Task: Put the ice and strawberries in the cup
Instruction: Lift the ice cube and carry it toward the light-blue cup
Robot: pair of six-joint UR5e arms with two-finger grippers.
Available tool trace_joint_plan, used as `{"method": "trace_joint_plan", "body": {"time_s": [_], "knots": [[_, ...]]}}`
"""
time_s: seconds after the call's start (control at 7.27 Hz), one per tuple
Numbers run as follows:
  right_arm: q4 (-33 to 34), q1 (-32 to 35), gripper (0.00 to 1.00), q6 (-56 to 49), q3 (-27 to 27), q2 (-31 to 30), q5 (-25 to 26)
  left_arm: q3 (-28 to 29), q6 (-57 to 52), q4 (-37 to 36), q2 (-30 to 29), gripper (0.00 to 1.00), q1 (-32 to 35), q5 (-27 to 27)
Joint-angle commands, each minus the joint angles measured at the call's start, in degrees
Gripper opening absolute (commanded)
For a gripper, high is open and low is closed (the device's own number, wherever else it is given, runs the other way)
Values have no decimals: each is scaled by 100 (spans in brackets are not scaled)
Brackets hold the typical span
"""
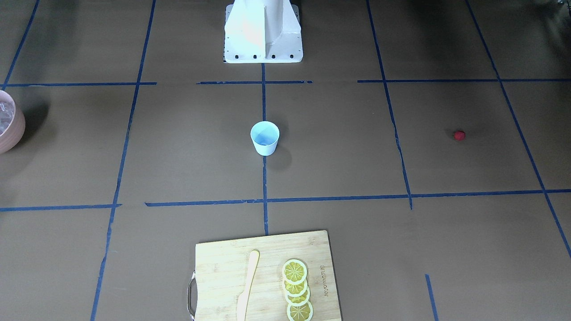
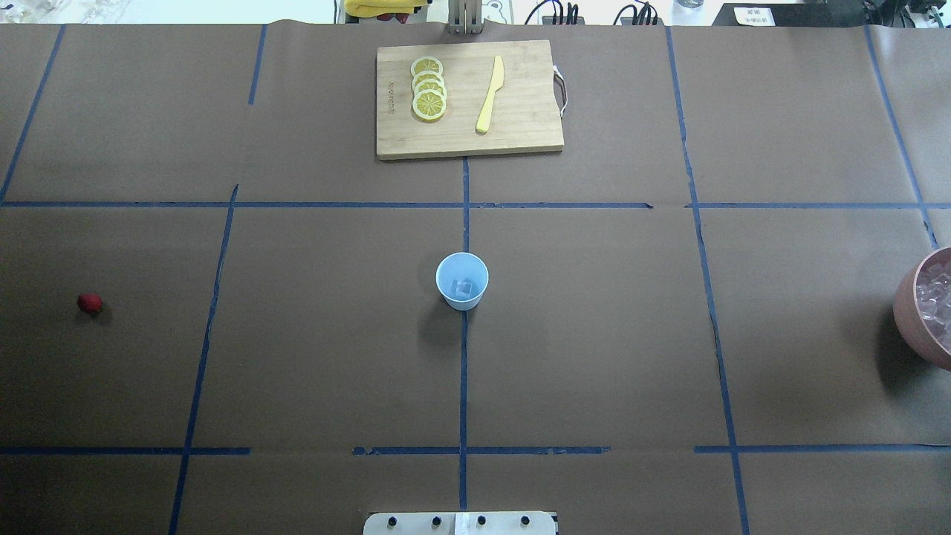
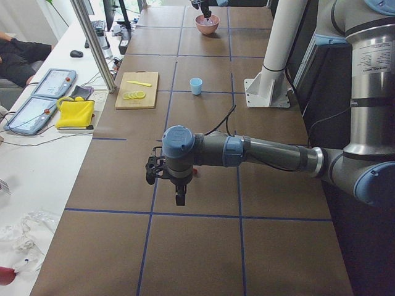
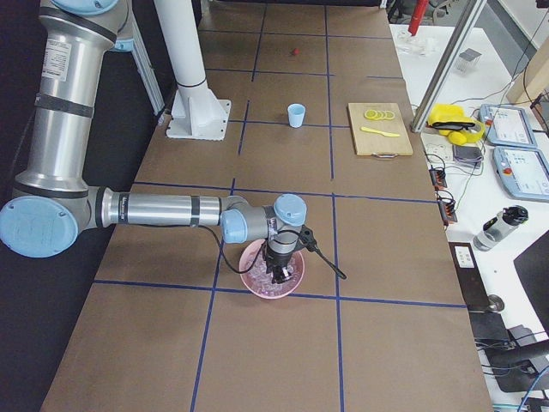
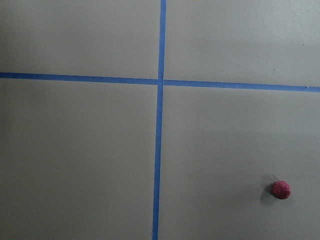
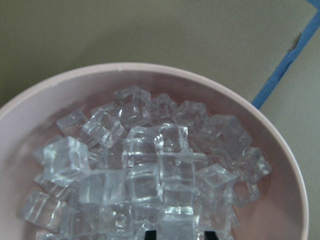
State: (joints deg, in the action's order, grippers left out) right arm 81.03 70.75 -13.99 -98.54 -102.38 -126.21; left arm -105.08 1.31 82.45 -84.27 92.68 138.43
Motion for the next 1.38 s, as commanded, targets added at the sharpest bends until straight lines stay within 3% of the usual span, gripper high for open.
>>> {"method": "trace_joint_plan", "body": {"time_s": [0.0, 0.28, 0.69, 0.96, 1.24], "knots": [[0, 0, 36, 2, 2, -2, 0, -13, 0, -1, -2, 100, -4, 0], [-26, 0, 1, -77, -16, -10, 0, -13, 0, -1, -2, 100, 5, 0], [113, 218, 0, -77, -444, -54, -52, -65, 0, -18, 7, 100, 4, 0], [1251, 518, 0, -86, -1477, 33, -27, -74, 18, -19, 7, 100, 5, 0], [1608, 650, 0, 149, -1895, 506, -270, -74, 18, -19, 7, 100, 4, 0]]}}
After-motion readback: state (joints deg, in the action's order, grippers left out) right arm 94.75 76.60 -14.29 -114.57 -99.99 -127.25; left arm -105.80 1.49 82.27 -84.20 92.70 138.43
